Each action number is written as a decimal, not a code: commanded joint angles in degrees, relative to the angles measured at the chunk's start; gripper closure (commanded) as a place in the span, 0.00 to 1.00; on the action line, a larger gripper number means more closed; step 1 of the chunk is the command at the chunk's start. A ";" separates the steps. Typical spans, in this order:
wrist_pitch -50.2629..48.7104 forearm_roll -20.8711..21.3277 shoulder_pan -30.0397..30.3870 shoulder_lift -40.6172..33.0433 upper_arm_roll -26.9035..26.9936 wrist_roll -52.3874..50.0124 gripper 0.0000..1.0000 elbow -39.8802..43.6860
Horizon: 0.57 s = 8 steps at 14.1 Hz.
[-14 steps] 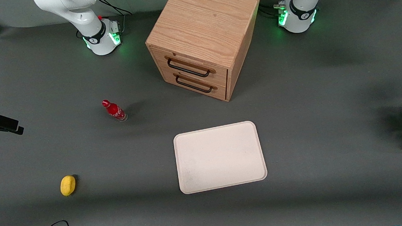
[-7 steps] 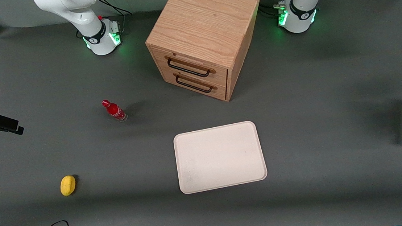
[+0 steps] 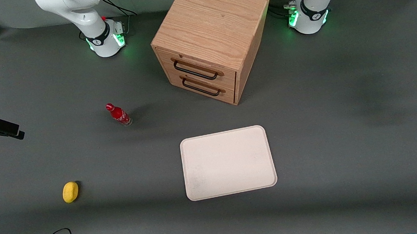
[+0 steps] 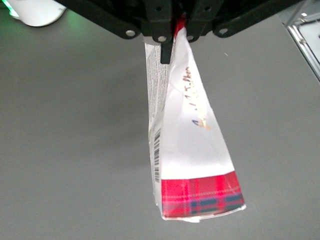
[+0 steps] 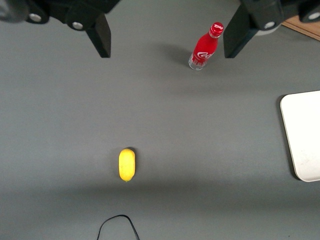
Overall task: Place red cookie box on tray
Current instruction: 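Carry the held cookie box over to the white tray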
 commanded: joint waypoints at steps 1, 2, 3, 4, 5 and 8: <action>-1.43 1.55 -3.08 -12.41 0.42 -7.87 1.00 -11.91; -3.19 1.55 -3.96 -13.39 0.42 -9.81 1.00 -12.01; -4.34 1.55 -5.36 -13.49 0.42 -10.69 1.00 -11.57; -4.70 1.55 -6.68 -13.40 0.33 -11.40 1.00 -10.96; -4.97 1.55 -8.43 -13.31 0.16 -13.76 1.00 -10.26; -6.20 1.38 -13.27 -12.61 -3.78 -25.60 1.00 -8.50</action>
